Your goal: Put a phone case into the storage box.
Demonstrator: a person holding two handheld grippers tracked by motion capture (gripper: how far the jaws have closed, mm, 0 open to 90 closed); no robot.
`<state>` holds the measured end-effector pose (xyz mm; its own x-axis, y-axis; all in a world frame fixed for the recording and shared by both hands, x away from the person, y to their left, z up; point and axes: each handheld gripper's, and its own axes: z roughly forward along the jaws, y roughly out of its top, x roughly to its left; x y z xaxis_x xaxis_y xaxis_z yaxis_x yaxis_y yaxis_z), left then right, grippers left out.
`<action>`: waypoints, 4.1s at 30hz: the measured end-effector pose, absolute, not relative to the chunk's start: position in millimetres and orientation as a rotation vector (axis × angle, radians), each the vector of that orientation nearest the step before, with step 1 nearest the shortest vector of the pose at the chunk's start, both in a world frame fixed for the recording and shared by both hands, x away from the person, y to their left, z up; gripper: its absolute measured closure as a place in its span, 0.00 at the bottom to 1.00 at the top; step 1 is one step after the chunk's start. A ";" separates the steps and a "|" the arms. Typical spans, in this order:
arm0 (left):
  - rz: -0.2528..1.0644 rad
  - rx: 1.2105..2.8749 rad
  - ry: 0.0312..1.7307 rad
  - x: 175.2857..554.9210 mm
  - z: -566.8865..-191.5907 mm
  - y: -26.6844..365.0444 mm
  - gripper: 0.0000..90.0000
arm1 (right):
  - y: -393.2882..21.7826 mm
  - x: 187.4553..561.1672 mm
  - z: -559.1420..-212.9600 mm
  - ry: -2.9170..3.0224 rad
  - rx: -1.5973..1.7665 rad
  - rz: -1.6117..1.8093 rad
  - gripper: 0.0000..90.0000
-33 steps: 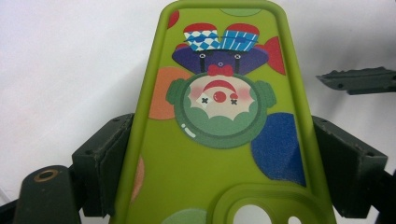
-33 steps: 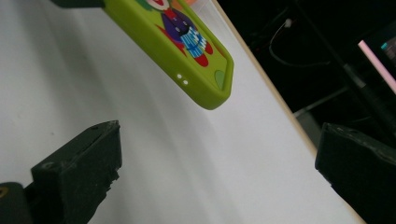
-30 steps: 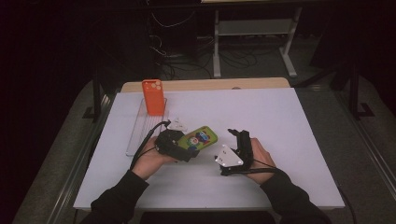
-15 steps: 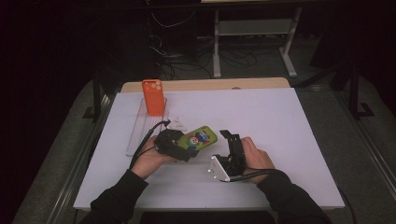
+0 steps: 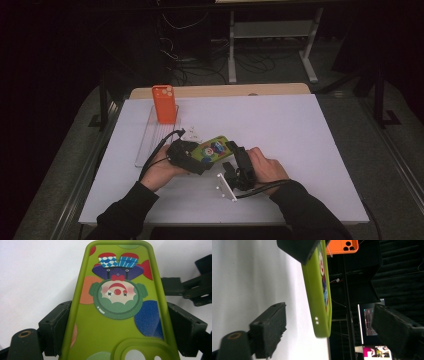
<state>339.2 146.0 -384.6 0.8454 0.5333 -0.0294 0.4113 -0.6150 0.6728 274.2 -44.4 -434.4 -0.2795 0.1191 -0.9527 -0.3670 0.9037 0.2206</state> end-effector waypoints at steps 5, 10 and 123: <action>0.219 2.308 0.674 338.4 -384.1 145.9 0.16 | -38.4 274.4 -437.8 1.760 -0.211 0.427 0.27; 0.214 2.320 0.658 337.7 -384.1 145.5 0.16 | -34.5 274.0 -441.5 1.770 -0.231 0.382 0.42; 0.227 1.890 0.716 366.0 -367.8 123.1 0.00 | -85.3 314.7 -397.8 2.307 0.986 1.392 0.84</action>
